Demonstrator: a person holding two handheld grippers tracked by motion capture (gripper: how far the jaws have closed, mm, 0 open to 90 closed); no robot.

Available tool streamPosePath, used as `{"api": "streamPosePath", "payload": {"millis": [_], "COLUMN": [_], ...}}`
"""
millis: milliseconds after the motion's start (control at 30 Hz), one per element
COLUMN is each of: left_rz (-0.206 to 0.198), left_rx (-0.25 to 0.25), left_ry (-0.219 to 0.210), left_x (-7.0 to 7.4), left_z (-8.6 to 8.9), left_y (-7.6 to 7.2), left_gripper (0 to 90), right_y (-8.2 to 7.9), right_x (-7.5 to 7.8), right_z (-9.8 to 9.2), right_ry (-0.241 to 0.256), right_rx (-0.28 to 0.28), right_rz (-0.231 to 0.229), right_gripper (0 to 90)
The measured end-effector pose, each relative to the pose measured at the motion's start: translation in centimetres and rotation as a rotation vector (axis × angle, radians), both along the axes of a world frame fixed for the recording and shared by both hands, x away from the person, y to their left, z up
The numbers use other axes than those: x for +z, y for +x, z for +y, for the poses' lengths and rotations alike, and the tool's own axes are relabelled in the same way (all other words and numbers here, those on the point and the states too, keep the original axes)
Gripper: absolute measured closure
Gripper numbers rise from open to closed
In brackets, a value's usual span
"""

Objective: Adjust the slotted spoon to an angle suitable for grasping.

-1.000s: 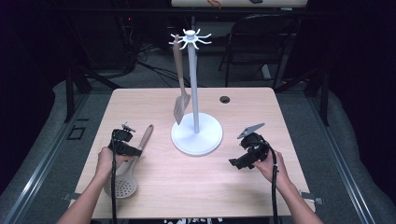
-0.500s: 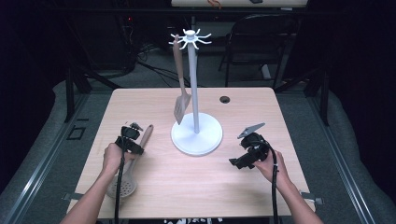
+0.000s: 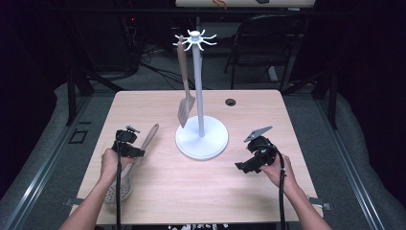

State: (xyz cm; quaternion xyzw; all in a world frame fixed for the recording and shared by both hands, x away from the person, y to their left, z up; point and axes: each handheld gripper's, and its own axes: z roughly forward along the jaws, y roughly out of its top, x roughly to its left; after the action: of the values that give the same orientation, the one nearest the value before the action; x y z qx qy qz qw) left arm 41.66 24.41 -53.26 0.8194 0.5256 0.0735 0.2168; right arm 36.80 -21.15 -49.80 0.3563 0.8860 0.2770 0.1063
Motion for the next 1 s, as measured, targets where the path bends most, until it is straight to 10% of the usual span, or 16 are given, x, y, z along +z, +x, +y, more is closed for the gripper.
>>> {"api": "streamPosePath", "payload": {"millis": [1000], "left_rz": [-0.285], "left_rx": [-0.027], "left_ry": [-0.187], "left_x": [4.1], "left_z": [2.7], "left_y": [-5.1], "left_gripper": [75.9], "right_y": [0.3], "right_x": [-0.3], "right_z": [0.5], "right_ry": [-0.017], "right_rx": [-0.004], "right_rz": [0.014], "right_gripper": [5.1]}}
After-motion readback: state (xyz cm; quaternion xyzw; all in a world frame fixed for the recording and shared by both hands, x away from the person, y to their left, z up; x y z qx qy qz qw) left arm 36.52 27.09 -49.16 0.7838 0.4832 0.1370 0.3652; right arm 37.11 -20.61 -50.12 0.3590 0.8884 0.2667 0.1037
